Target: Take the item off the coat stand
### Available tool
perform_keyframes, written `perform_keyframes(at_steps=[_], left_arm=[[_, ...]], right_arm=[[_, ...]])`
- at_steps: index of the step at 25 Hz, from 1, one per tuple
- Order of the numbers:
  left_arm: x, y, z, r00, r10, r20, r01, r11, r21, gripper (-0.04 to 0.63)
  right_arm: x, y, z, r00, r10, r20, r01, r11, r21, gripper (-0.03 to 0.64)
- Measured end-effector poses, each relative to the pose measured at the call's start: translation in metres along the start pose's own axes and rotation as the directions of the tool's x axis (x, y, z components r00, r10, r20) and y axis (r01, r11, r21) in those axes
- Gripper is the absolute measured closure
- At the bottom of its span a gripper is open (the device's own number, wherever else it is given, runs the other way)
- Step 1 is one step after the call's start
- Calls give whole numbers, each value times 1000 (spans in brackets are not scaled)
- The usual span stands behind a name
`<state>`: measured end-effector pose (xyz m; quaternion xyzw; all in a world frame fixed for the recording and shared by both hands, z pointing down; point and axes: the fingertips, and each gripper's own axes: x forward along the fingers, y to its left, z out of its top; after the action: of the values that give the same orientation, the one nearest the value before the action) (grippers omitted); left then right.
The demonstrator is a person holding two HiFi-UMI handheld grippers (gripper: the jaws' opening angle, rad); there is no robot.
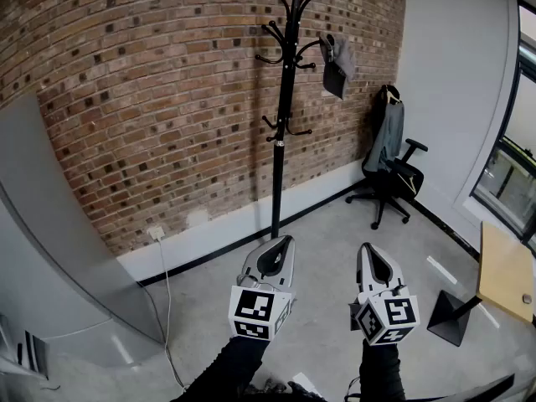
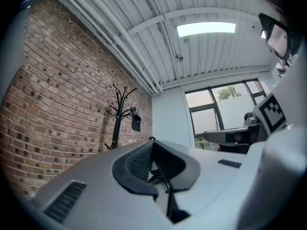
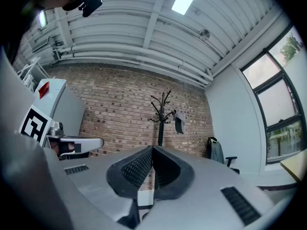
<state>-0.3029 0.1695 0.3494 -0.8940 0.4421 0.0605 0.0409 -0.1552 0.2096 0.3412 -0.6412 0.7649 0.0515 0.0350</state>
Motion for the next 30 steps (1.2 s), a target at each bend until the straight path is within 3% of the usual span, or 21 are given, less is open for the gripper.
perform_keyframes(at_steps=[16, 30], left_arm=[[26, 12, -17, 1000, -9, -21, 9, 1000, -2, 589], [130, -8, -30, 998, 58, -18, -57, 997, 44, 589]], right_arm=[[29, -11, -9, 1000, -8, -14, 8, 1000, -19, 607], [98, -97, -21, 996, 87, -3, -87, 995, -45, 607]])
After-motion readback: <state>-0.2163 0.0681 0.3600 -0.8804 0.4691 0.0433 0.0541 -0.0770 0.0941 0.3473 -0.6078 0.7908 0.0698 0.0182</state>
